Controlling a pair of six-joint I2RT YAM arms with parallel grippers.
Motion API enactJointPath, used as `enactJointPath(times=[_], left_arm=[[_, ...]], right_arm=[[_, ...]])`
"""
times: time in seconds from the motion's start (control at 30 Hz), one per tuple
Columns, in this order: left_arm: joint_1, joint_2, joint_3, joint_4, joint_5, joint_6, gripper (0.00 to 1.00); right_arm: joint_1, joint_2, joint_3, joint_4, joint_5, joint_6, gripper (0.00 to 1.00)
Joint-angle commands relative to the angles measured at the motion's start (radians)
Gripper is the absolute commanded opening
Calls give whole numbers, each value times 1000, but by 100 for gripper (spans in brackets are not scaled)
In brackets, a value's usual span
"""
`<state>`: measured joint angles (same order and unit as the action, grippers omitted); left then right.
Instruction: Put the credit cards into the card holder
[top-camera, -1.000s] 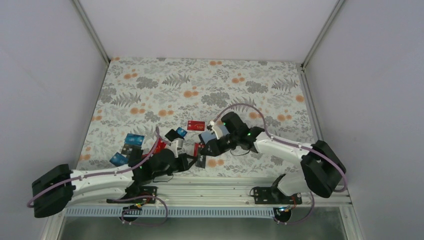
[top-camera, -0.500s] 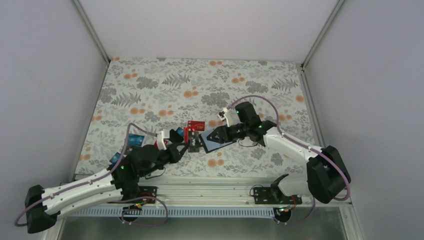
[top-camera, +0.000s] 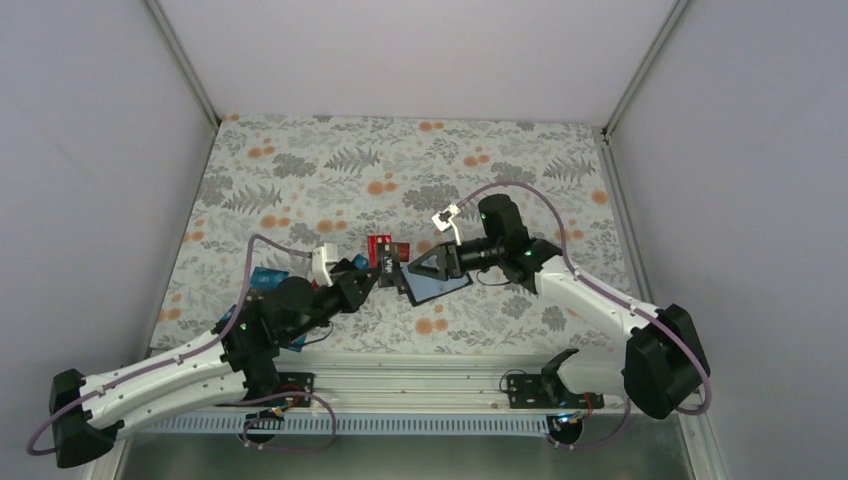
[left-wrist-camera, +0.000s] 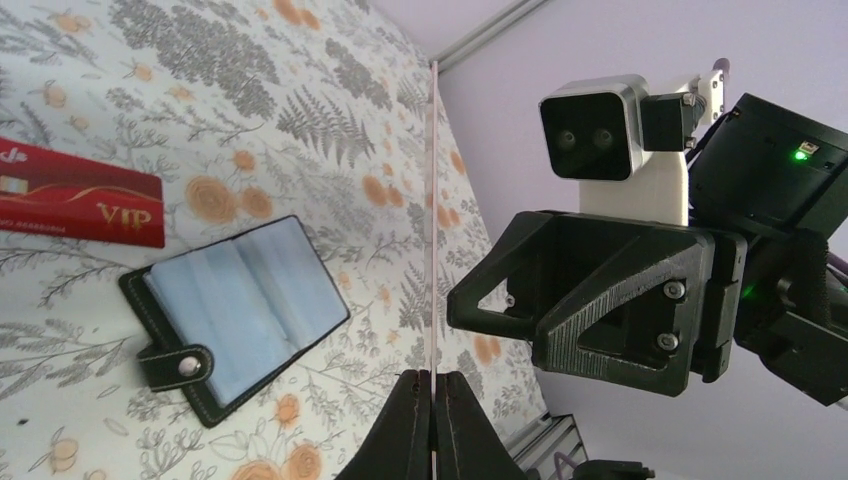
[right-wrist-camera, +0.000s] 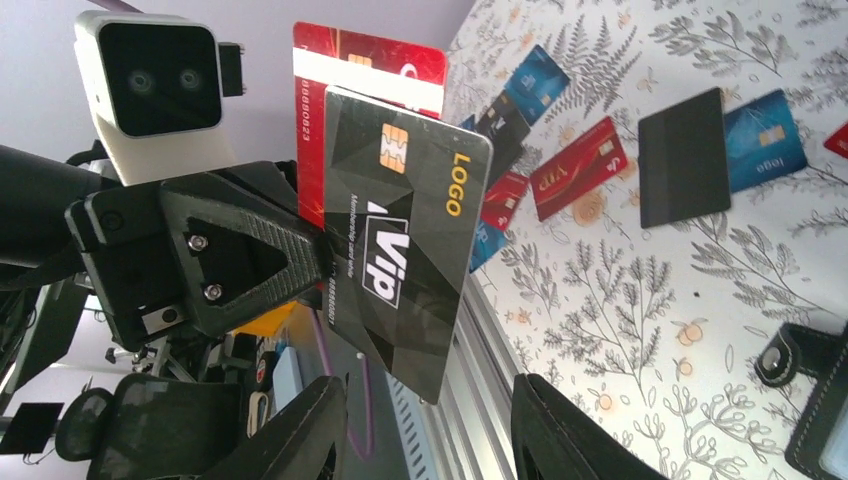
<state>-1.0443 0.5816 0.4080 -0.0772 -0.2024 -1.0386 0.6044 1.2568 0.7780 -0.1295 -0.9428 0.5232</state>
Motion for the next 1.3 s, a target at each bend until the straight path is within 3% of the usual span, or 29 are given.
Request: enactJointPath(times=[0.0, 0.33, 0.67, 0.87, 1.27], left_arm=[[6, 24, 39, 80, 9, 36, 2], [8, 87, 68, 146, 29, 46, 2], [13, 169, 85, 209, 56, 42, 2], [13, 169, 90, 220, 62, 41, 2], [13, 170, 93, 224, 62, 40, 2]], right_arm=[[-4, -13, 45, 38, -42, 6, 44], [-4, 19, 57, 63, -153, -1, 41], [-4, 9, 62, 50, -207, -25, 27], [-5, 40, 55, 41, -149, -20, 41], [-7, 51, 59, 42, -158, -19, 42]])
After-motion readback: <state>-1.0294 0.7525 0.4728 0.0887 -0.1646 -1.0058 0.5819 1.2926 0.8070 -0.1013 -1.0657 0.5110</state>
